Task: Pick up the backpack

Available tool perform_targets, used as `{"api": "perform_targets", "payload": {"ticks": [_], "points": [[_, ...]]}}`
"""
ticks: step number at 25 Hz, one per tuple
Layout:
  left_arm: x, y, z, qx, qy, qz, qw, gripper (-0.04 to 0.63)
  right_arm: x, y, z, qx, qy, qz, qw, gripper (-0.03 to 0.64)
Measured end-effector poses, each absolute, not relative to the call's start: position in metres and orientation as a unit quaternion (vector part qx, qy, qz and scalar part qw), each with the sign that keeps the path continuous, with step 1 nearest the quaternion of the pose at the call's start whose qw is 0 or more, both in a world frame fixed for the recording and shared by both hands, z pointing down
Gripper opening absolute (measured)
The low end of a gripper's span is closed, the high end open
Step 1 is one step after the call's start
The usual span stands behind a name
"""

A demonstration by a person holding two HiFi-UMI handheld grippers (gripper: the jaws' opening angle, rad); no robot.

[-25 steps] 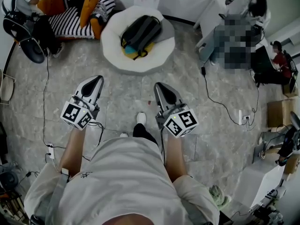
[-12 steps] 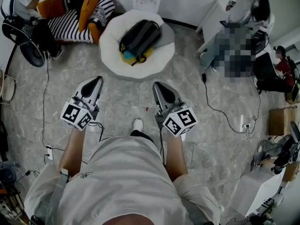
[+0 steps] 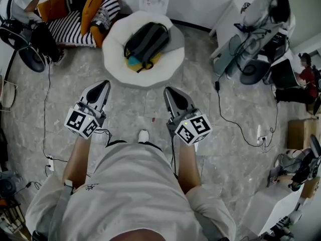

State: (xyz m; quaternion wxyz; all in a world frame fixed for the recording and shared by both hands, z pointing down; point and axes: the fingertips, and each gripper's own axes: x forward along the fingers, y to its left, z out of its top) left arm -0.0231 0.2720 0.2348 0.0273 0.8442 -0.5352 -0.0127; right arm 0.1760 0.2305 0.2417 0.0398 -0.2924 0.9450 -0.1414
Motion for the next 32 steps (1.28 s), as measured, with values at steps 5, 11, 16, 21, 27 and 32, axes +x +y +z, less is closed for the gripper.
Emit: {"api": "perform_targets", "payload": {"ticks": [5,11,16,21,27,32], "points": [[-0.011,0.258,0.236,0.842,-0.538,-0.009,0.028,0.003,0.189,0.215,0.248,-0.29,0.944,-0.15,0.042,0.008],[-0.011,0.247,0.24,0.839,-0.543,-0.001,0.032,0.003,0.19,0.202,0.252,-0.29,0.943,-0.158,0.041,0.008],[-0.012,0.24,0.242,0.838,-0.544,-0.001,0.031,0.003,0.188,0.198,0.259,-0.285,0.944,-0.159,0.047,0.008],[-0.02,0.221,0.247,0.839,-0.543,0.0,0.035,0.003,0.18,0.181,0.26,-0.288,0.943,-0.163,0.041,0.008],[-0.028,0.189,0.25,0.844,-0.535,-0.002,0.04,0.003,0.168,0.152,0.26,-0.294,0.941,-0.162,0.036,0.008],[-0.045,0.153,0.254,0.849,-0.527,0.001,0.042,0.003,0.148,0.121,0.26,-0.299,0.94,-0.161,0.031,0.008]]}}
